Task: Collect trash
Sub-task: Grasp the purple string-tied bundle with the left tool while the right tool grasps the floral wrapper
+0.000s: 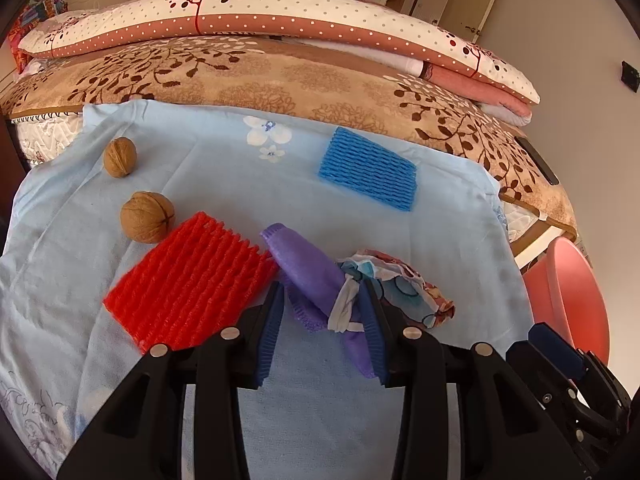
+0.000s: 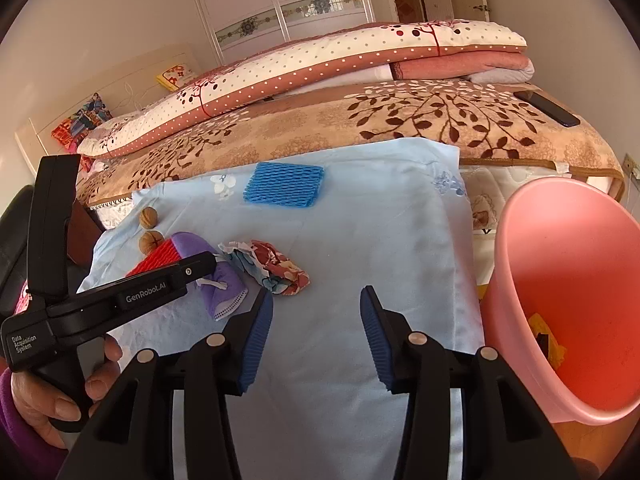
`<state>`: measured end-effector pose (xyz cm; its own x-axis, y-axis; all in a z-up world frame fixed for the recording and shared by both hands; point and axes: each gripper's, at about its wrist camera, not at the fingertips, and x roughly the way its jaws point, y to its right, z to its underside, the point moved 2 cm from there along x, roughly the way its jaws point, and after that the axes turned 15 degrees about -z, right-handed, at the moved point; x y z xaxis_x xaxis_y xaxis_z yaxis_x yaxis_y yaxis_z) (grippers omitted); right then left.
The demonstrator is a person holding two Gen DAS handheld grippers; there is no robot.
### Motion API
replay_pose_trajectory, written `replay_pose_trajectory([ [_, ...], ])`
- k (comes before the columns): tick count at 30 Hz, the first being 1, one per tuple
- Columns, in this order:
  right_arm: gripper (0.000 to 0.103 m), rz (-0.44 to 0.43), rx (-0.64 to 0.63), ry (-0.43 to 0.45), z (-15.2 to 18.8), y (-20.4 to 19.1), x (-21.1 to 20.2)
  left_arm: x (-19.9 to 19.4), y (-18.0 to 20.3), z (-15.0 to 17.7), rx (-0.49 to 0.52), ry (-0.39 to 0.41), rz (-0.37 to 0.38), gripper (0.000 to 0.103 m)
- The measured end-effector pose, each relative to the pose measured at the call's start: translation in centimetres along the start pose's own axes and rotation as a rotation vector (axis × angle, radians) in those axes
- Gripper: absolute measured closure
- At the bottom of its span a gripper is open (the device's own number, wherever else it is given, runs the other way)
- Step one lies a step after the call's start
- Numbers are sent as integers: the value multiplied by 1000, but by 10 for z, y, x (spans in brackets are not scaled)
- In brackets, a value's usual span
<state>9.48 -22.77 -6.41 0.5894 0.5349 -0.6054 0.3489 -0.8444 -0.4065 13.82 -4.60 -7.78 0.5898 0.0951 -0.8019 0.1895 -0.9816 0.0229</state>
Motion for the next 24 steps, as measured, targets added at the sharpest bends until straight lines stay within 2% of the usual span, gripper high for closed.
replay_pose_trajectory([
  [4,54,-12,-30,-22,-6,-4,14,1,0,0,12,6,4,64],
  [6,53,-15,-43,-33,-8,-6,22,0,-2,0,12,10,23,75],
  [8,52,-16,-51,-50,-10,-6,31,-3,-3,0,15,15,31,78],
  [14,48,-35,-82,-92,-16,-14,53,-14,-11,1,25,39,66,88],
  [16,46,-36,-92,-103,-18,-16,60,-18,-12,0,33,54,63,88],
  [21,43,-13,-122,-139,-22,-19,79,-24,-13,2,69,88,66,96],
  [24,43,-4,-139,-161,-21,-19,88,-25,-16,2,65,88,78,97],
])
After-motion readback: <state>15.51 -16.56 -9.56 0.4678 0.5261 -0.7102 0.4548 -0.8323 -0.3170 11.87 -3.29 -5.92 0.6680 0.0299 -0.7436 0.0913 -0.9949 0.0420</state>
